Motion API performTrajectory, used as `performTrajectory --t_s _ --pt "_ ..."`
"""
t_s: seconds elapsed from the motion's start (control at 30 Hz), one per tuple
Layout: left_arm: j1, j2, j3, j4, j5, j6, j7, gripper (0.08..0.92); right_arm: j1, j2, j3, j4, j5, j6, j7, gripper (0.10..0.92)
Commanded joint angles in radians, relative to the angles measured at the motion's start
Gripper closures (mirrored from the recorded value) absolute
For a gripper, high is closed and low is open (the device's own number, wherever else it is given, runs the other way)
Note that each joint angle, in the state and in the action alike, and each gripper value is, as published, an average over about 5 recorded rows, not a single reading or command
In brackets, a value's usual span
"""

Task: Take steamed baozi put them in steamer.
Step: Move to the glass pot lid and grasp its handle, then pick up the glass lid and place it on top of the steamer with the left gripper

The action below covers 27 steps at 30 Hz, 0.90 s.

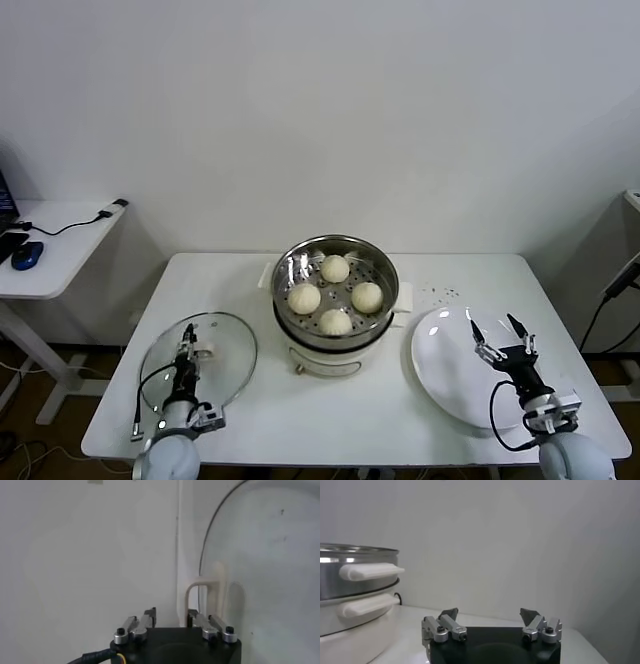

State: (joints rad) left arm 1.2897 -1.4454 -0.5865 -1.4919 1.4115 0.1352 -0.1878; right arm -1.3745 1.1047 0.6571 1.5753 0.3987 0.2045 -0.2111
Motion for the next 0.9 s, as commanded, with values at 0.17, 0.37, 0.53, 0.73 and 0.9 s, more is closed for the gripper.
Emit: performTrajectory --t_s 0.17,0.37,0.53,0.73,0.9 --pt "0.026 0.030 0.000 -0.088 -0.053 -0.010 -0.008 0.745 0.003 0.003 0.011 -0.020 -0.009 0.005 -0.007 0.203" --pt "0.112 0.091 -0.016 -0.277 -0.106 0.000 0.012 0.850 0.020 -0.003 0.010 -0.040 -0.013 0.007 -0.010 0.203" --pt "0.192 0.186 -0.038 -0.468 -0.162 0.050 0.050 0.850 0.046 -0.013 0.003 -0.068 -0.023 0.008 -0.009 0.203" --pt "0.205 0.328 -0.016 -0.673 -0.216 0.200 0.156 0.850 0.086 -0.034 -0.018 -0.105 -0.044 0.008 -0.005 0.203" --pt "0.097 0.447 0.127 -0.729 -0.168 0.374 0.272 0.850 0.131 -0.042 -0.043 -0.137 -0.064 0.005 0.006 0.203"
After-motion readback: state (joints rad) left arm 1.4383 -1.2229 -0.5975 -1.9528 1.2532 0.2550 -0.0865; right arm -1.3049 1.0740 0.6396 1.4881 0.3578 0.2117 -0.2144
